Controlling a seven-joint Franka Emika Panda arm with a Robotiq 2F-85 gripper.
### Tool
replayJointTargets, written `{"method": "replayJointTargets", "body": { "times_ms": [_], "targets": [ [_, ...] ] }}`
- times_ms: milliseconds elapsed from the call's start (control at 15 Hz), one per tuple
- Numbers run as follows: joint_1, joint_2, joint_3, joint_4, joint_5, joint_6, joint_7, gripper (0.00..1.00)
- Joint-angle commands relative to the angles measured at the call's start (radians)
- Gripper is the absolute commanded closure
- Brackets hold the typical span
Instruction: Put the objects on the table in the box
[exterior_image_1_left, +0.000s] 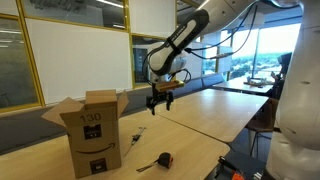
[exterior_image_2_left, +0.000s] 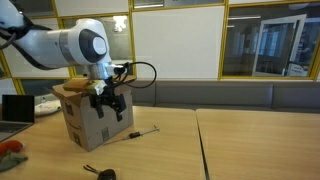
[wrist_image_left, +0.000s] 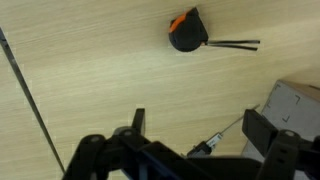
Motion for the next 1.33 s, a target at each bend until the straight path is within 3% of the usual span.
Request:
{"method": "replayJointTargets", "body": {
  "times_ms": [0, 400, 933, 1267],
  "targets": [
    [-0.003, 0.050, 0.015, -0.034, 0.011, 0.013, -0.117, 0.00],
    [0.000, 0.187, 0.019, -0.073, 0.009, 0.133, -0.212, 0.00],
    [0.011, 0.322, 0.035, -0.125, 0.061, 0.379, -0.212, 0.00],
    [0.022, 0.370, 0.045, -0.155, 0.081, 0.451, -0.209, 0.00]
  ]
}}
